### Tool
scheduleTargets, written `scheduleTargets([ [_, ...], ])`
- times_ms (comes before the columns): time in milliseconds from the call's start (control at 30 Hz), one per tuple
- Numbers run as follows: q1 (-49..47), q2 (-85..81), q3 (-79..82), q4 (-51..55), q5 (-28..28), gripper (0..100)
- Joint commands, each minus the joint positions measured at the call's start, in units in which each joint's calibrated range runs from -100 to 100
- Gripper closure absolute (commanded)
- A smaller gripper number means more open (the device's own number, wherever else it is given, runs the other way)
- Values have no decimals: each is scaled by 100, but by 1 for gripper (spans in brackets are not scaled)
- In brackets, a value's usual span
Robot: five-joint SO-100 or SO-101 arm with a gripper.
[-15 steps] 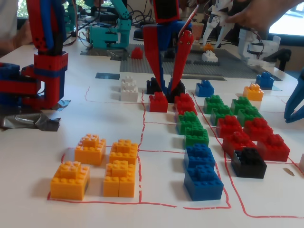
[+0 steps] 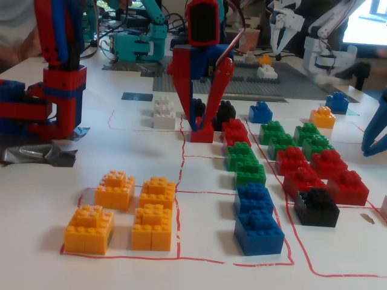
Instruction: Grab the block and put it in the grey marker
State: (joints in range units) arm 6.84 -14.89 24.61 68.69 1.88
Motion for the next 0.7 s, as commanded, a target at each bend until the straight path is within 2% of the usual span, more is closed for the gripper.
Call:
scheduleTargets([
  [0, 42, -285, -209, -66, 44, 100],
  [200, -105, -813, 254, -33, 215, 100],
  [367, -586, -1679, 1217, -98, 249, 100],
  [667, -1823, -2281, 1871, -25, -200, 99],
])
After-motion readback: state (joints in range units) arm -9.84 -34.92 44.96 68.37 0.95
